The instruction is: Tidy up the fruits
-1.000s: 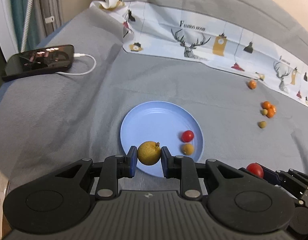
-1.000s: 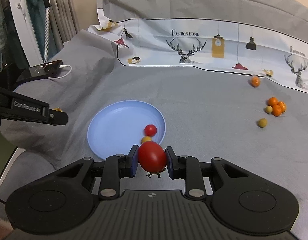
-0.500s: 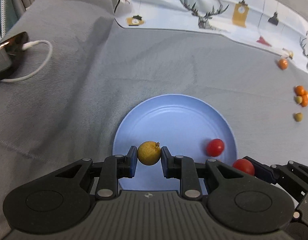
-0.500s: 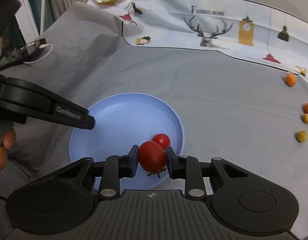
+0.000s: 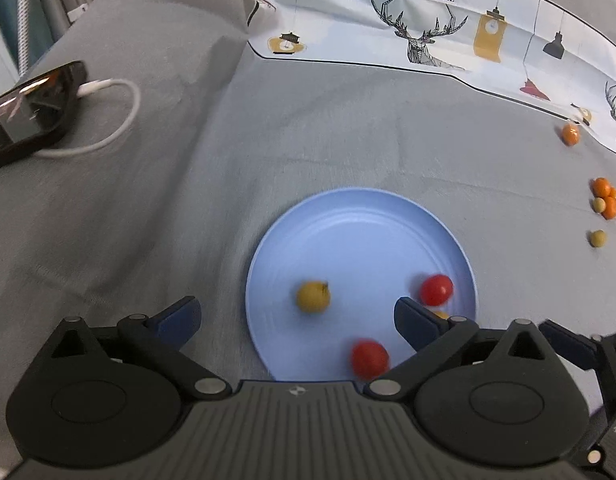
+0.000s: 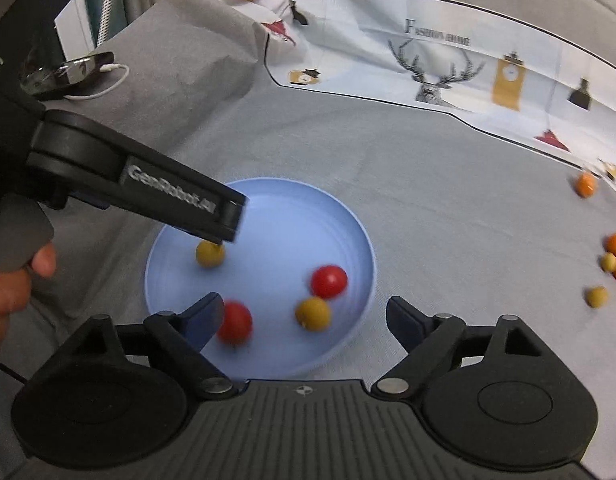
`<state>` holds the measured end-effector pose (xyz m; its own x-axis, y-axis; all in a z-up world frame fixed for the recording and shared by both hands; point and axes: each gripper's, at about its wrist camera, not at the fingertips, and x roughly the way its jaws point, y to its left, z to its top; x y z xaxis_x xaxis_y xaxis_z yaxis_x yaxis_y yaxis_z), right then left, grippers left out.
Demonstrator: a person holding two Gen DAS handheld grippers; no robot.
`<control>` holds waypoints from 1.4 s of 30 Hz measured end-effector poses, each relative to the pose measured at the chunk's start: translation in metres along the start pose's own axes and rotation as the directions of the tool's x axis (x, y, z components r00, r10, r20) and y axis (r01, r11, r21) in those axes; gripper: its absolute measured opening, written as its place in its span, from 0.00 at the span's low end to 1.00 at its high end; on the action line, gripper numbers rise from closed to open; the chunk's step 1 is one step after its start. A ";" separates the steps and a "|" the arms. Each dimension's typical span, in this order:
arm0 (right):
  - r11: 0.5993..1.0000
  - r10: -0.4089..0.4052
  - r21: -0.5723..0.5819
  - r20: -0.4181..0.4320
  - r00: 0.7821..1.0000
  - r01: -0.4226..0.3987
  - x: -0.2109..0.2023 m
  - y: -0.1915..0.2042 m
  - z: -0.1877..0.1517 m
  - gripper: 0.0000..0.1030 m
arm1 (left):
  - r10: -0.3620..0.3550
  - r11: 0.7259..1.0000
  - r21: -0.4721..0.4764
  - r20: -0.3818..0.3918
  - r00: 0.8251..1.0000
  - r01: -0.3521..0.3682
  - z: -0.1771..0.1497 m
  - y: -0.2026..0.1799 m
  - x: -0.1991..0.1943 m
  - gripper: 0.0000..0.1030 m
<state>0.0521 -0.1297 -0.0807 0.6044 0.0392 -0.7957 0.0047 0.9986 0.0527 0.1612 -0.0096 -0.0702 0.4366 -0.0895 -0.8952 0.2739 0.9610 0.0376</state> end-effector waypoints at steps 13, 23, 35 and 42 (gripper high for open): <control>0.994 -0.039 0.107 0.080 0.996 0.031 -0.108 -0.010 -0.035 0.94 | -0.015 1.000 -0.021 0.045 0.999 0.016 -0.045 0.008 -0.111 1.00; 0.973 -0.128 0.215 0.185 0.974 0.087 -0.183 -0.023 -0.067 0.95 | -0.017 0.999 -0.031 0.104 0.994 0.021 -0.067 0.007 -0.225 1.00; 0.928 -0.216 0.350 0.231 0.949 0.127 -0.234 -0.050 -0.095 0.95 | -0.024 0.999 0.049 0.252 0.967 0.012 -0.087 -0.015 -0.372 1.00; 0.913 -0.257 0.380 0.253 0.933 0.148 -0.250 -0.061 -0.095 0.95 | -0.166 0.984 0.116 0.368 0.915 0.133 -0.087 -0.031 -0.448 1.00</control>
<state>-0.1751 -0.1969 0.0574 0.7642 -0.2292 -0.6028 0.3968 0.9039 0.1594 -0.1171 0.0237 0.2915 0.6694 -0.3381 -0.6615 0.4265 0.9040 -0.0304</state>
